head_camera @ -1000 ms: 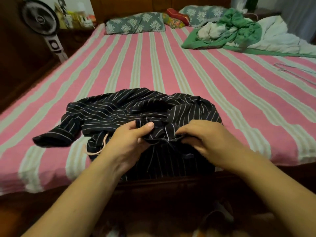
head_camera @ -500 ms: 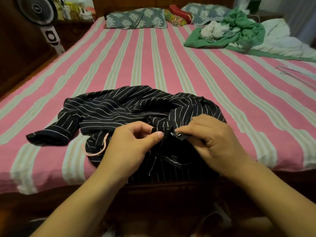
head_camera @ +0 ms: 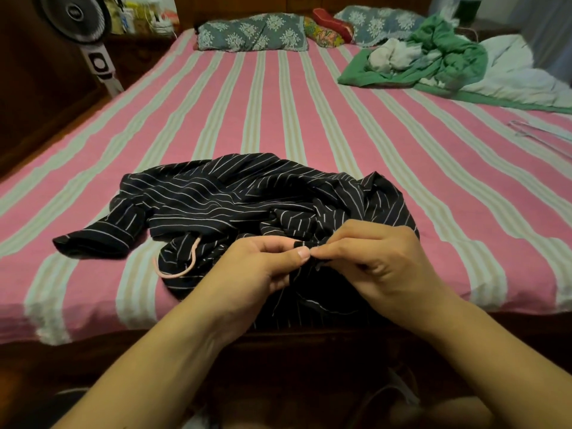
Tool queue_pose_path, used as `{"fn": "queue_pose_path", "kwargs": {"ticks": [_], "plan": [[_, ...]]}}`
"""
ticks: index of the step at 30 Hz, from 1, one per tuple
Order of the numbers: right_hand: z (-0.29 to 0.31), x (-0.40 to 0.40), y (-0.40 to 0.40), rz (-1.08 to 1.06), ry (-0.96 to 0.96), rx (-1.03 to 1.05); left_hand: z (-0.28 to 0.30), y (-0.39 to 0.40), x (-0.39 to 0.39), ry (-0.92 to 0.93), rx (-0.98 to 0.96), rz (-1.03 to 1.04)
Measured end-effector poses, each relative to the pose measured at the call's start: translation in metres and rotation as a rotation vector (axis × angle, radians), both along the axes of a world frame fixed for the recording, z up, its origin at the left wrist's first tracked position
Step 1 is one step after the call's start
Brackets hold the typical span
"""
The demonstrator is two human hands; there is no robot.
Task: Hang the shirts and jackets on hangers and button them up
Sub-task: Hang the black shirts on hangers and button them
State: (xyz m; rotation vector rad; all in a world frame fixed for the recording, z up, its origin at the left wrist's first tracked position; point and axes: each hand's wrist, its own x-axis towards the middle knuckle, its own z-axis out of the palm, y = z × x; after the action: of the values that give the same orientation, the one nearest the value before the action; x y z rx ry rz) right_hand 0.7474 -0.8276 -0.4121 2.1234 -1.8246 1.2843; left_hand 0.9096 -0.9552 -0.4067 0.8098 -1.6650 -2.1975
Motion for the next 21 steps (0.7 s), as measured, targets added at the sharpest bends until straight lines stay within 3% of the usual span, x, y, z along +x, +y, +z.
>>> {"fn": "queue_pose_path", "kwargs": {"ticks": [5,14,21], "plan": [[-0.001,0.005,-0.003,0.013,-0.143,0.022,0.002,-0.004,0.0,-0.017,0.096,-0.051],[0.006,0.008,-0.002,-0.063,-0.26,0.146,0.008,-0.006,0.003,-0.021,0.041,-0.14],[0.005,0.01,0.0,-0.145,-0.31,0.233,0.006,-0.005,0.004,-0.063,-0.484,-0.157]]}}
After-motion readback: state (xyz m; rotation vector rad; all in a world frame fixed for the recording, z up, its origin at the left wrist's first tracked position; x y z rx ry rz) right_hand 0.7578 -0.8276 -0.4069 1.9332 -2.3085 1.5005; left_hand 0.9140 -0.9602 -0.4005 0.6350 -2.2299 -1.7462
